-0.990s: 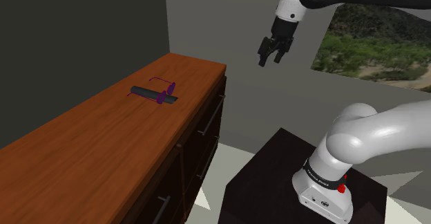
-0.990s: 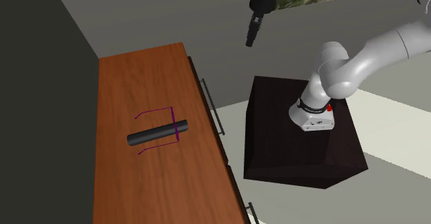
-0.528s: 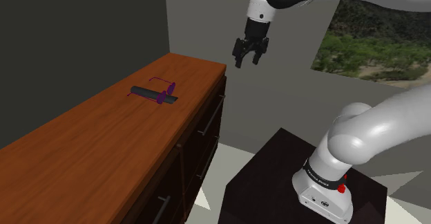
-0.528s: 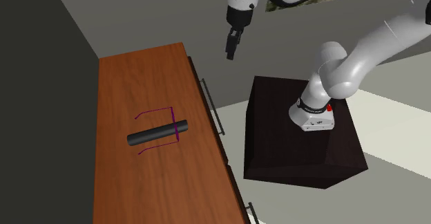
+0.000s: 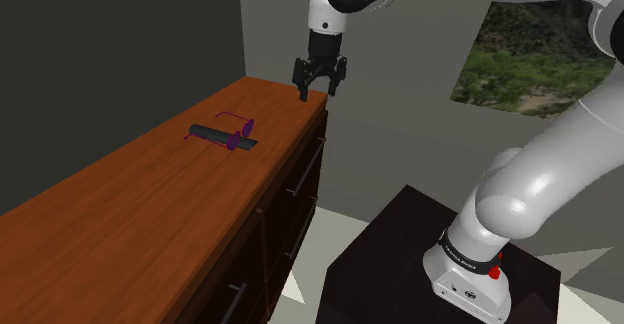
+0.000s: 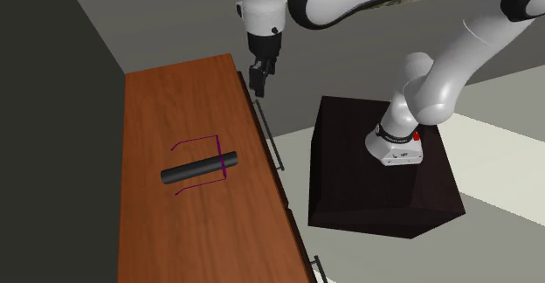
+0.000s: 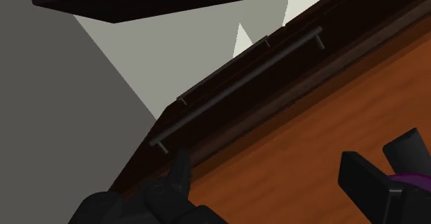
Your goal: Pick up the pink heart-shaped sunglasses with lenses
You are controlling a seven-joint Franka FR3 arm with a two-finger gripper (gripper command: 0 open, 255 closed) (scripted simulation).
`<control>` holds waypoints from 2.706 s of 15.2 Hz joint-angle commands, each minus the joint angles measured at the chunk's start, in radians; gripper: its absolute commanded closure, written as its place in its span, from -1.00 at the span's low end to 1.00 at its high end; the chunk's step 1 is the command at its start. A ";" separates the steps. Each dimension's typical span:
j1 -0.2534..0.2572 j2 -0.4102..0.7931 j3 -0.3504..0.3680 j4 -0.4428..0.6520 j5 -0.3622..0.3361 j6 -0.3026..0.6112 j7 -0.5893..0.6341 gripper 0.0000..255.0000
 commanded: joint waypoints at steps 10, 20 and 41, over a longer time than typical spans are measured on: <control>0.069 0.459 0.089 0.464 -0.042 -0.079 0.177 -1.00; 0.099 0.598 0.097 0.541 -0.062 -0.036 0.213 -1.00; 0.102 0.600 0.098 0.644 -0.063 -0.137 0.219 1.00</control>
